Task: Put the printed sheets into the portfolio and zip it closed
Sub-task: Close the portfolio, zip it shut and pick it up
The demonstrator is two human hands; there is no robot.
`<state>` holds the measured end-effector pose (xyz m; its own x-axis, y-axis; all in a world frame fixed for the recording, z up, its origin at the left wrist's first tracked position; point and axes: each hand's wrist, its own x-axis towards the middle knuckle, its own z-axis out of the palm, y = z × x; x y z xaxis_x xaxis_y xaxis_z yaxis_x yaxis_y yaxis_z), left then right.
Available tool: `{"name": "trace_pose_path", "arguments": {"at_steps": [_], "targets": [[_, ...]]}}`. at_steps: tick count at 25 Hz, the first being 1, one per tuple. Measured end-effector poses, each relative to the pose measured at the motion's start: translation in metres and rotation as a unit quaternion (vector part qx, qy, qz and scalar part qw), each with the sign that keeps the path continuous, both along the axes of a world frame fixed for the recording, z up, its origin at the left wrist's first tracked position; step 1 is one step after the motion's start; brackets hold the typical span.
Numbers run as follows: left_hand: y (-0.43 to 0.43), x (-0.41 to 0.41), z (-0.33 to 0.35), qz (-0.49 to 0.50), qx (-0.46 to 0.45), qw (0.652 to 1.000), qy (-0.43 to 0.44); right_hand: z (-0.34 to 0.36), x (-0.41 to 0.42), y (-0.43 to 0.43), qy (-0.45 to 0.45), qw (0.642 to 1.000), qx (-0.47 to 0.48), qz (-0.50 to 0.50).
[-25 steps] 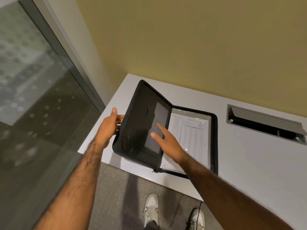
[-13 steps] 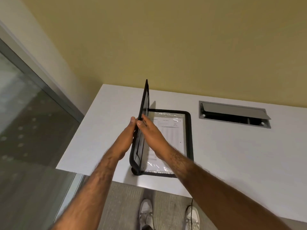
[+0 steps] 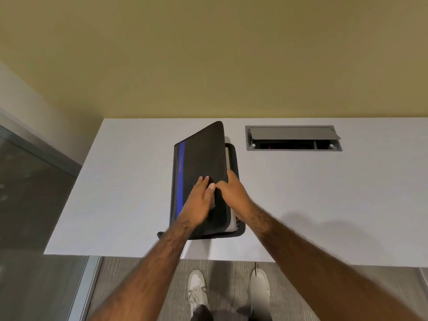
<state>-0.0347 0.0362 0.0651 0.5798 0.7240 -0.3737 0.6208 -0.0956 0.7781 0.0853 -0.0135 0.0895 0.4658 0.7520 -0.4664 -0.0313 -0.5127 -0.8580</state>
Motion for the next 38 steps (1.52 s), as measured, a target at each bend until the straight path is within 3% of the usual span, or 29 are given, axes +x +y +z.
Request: {"name": "trace_pose_path", "arguments": {"at_steps": [3,6,9,12,15,18,23,28,31,34,36,38], "targets": [[-0.002,0.005,-0.027,-0.086,0.054,0.990,0.093,-0.029,0.019,-0.013,-0.012,0.999,-0.033,-0.016],[-0.005,0.002,-0.051,-0.177,0.109,0.960,0.190,-0.057,0.031,-0.021,-0.032,0.996,-0.078,-0.010],[-0.009,-0.011,-0.071,-0.220,0.146,0.937,0.227,-0.084,0.038,-0.031,-0.052,0.993,-0.106,0.016],[-0.010,-0.035,-0.085,-0.215,0.170,0.929,0.247,-0.101,0.039,-0.042,-0.093,0.987,-0.117,0.058],[-0.004,-0.066,-0.093,-0.108,0.200,0.936,0.270,-0.113,0.034,-0.044,-0.169,0.972,-0.134,0.090],[-0.001,-0.087,-0.091,0.016,0.149,0.957,0.247,-0.123,0.029,-0.039,-0.198,0.962,-0.171,0.082],[0.015,-0.089,-0.086,0.072,0.073,0.984,0.147,-0.144,0.035,-0.025,-0.182,0.967,-0.170,0.046],[0.036,-0.100,-0.060,0.041,0.036,0.993,0.103,-0.133,0.046,-0.012,-0.173,0.973,-0.149,0.035],[0.039,-0.135,-0.065,0.001,0.072,0.987,0.144,-0.108,0.025,-0.024,-0.298,0.944,-0.141,0.029],[0.031,-0.166,-0.074,-0.036,0.079,0.984,0.154,-0.094,-0.012,-0.035,-0.426,0.902,-0.041,0.051],[0.028,-0.173,-0.079,-0.068,0.099,0.979,0.164,-0.094,-0.042,-0.031,-0.407,0.905,-0.017,0.122],[0.027,-0.171,-0.079,-0.080,0.127,0.971,0.184,-0.095,-0.073,-0.023,-0.309,0.927,-0.058,0.205]]}}
